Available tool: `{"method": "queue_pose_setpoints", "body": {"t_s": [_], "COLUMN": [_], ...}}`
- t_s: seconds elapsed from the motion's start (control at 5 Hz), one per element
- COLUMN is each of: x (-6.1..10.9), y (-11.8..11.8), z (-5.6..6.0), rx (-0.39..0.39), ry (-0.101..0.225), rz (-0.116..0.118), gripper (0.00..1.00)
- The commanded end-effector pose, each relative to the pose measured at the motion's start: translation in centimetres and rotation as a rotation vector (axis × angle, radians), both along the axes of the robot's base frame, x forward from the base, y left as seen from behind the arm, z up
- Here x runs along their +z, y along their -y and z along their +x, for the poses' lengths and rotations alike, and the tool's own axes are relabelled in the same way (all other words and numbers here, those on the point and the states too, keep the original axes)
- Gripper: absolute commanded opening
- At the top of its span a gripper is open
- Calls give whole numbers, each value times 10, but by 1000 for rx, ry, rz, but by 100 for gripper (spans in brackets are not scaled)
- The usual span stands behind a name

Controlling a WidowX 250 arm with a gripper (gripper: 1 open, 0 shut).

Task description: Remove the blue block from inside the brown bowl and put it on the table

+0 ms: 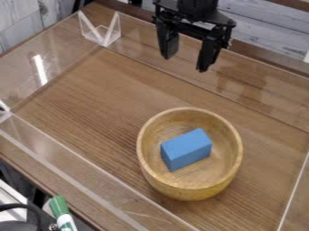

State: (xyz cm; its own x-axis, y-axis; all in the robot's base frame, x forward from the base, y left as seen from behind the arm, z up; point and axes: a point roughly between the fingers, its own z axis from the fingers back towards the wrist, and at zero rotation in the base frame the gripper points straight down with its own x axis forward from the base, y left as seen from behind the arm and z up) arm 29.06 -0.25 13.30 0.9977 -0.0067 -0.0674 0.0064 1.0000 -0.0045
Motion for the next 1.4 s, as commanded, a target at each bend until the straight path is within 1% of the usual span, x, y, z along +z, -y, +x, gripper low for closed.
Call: {"method": "queue_pose_setpoints", "body": {"t_s": [0.0,0.2,0.4,0.6,0.8,1.0,1.2], "x": [-6,-8,-9,-12,-14,-19,-26], "y": [5,21,32,40,51,57,61], "z": [-6,-26,-35,-43,-51,-56,-59], "rx": [-11,-64,-99,-130,-167,-186,-217], "ry": [-16,1,11,16,33,39,47], "rz": [-2,-2,-3,-6,-9,-13,-22], "gripper": [100,100,100,100,100,100,100]}}
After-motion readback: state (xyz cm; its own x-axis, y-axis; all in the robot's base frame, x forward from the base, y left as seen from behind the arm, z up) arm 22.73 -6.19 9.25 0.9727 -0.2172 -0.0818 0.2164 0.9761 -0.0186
